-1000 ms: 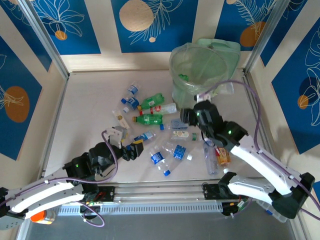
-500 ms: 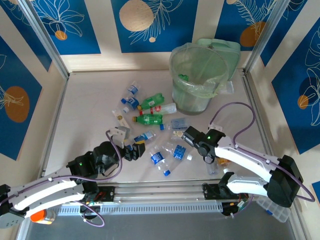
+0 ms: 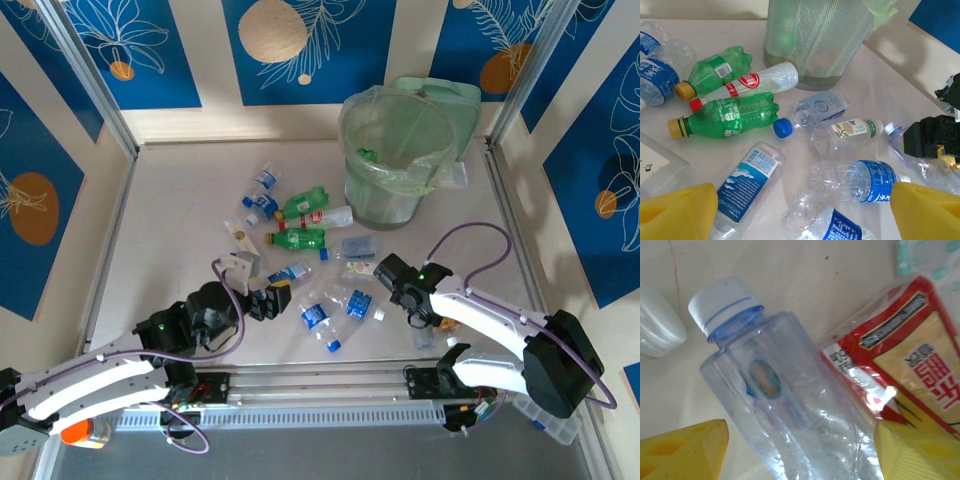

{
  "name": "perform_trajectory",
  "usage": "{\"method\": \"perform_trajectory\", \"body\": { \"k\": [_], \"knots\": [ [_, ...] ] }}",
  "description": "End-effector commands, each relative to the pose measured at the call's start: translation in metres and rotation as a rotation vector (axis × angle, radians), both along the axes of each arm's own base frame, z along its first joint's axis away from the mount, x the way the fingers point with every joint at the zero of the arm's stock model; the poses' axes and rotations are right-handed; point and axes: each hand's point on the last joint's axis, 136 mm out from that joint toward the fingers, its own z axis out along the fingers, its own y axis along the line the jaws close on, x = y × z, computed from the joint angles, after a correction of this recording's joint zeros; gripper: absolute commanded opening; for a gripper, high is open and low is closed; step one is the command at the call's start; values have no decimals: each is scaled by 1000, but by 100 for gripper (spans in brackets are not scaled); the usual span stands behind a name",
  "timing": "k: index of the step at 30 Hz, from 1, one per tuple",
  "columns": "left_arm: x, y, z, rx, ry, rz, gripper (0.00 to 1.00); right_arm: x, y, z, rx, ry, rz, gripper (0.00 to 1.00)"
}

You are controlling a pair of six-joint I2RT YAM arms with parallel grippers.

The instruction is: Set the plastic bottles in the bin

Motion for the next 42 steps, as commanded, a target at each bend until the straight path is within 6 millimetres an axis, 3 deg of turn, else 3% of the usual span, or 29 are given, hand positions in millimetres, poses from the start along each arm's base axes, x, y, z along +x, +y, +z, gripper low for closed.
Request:
{"method": "perform_trajectory", "body": {
  "k": [1,14,18,25,37,42],
  "knots": [
    [2,0,11,-9,-14,7,89,-1,10,-11,50,32,22,76],
    [4,4,9,0,-17,28,89,17,17,-37,76,57,17,65],
    [6,6,8,9,-24,40,89,23,18,-39,80,43,13,58],
    [8,8,9,12,-41,53,89,25,15,-17,86,-52,8,49],
    [9,8,8,-4,-53,58,89,44,22,24,130,-307,152,48],
    [9,9,11,-11,-62,60,89,47,38,40,160,-396,272,45]
  ]
}}
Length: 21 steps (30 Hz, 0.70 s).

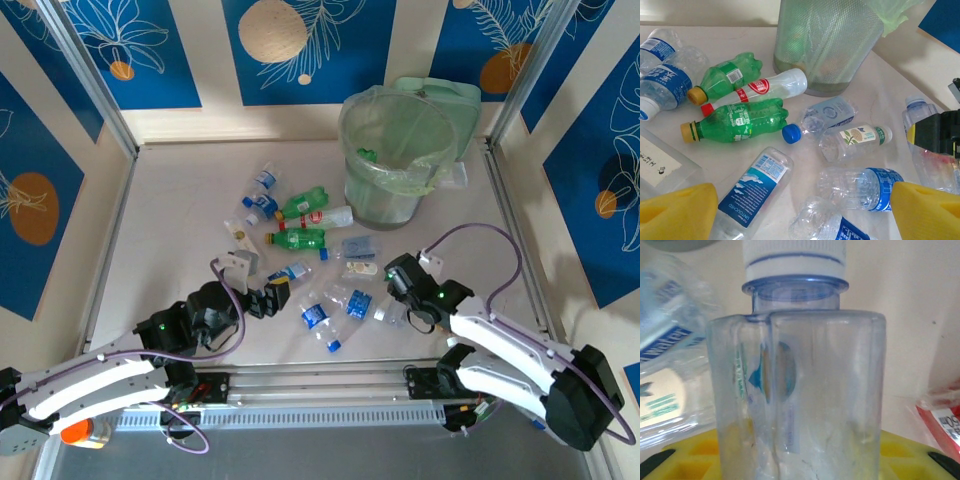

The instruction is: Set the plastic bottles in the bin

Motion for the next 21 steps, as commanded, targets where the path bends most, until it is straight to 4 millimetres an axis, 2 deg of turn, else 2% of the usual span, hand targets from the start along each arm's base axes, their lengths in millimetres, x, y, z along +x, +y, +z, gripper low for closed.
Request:
{"method": "perform_trajectory", "body": {
  "k": [1,6,13,16,21],
  "knots": [
    [4,6,9,-13,-46,26,89,7,10,17,-25,-104,97,44],
    [7,22,11,-14,-69,93,88,2,28,49,-22,-235,244,42],
    [6,44,16,-49,-95,164,88,-18,65,109,40,-477,550,41],
    [6,47,18,-54,-99,175,88,-22,73,137,54,-559,620,39],
    [6,52,19,-58,-102,193,87,-17,79,184,64,-669,632,38]
  ]
}}
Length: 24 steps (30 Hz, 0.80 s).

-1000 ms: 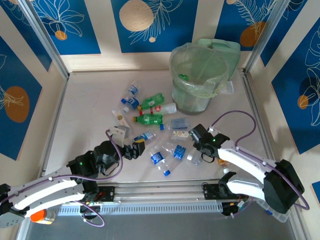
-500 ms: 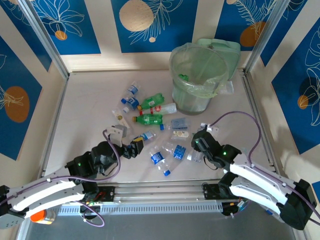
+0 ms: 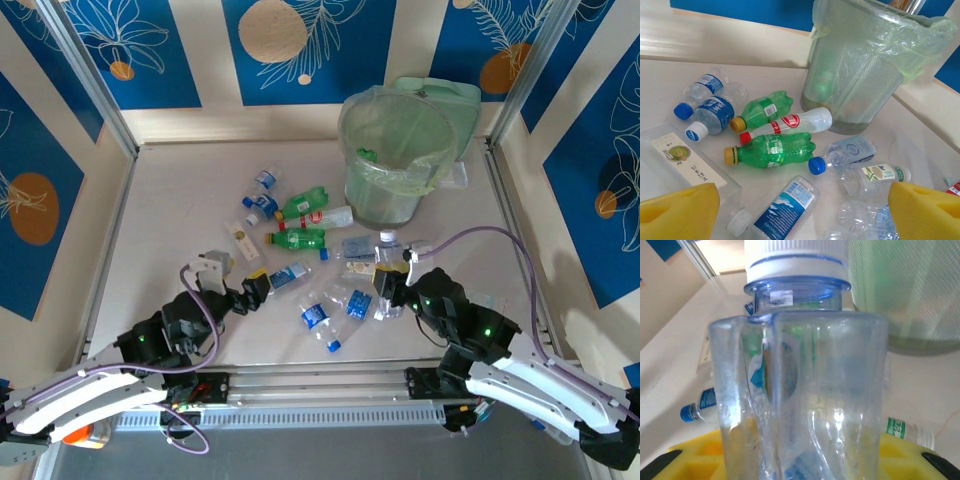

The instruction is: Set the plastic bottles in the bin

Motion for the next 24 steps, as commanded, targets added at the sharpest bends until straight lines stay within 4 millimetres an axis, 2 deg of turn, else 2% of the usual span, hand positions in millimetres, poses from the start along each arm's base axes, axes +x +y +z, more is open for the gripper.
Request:
{"method": "perform_trajectory", "body": {
  "k": [1,14,17,21,24],
  "knots": [
    [2,10,-4,4,3,46,87,4,11,55,48,-143,48,38],
    [0,15,0,-26,-4,47,87,35,28,164,72,-377,10,36],
    [-1,14,0,-26,-3,46,87,60,20,184,51,-392,-61,35],
    [-1,14,0,-28,-3,45,87,103,-2,201,103,-338,-130,33],
    [-1,15,0,-26,-4,45,87,129,-17,221,126,-335,-172,33]
  ]
}}
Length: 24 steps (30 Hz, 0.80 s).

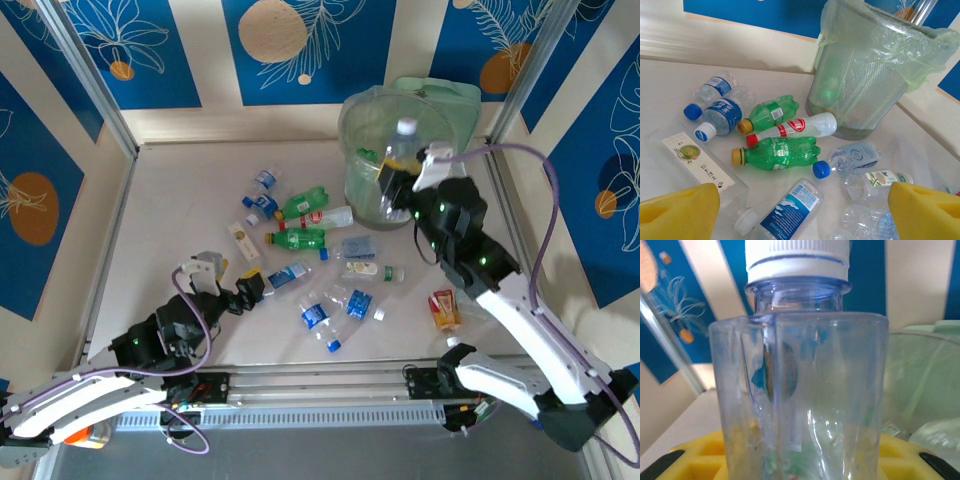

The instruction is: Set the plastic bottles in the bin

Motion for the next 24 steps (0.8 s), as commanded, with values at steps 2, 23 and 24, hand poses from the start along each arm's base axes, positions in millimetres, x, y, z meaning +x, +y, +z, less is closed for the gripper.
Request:
{"method": "perform_trajectory", "body": {
  "k": [2,23,24],
  "knots": [
    [1,4,-3,2,1,16,87,22,-6,40,60,-38,37,33],
    [2,3,-4,16,-4,16,87,194,-15,-75,-262,367,-135,32],
    [2,3,-4,15,-4,17,87,198,-17,-87,-283,410,-144,32]
  ]
}}
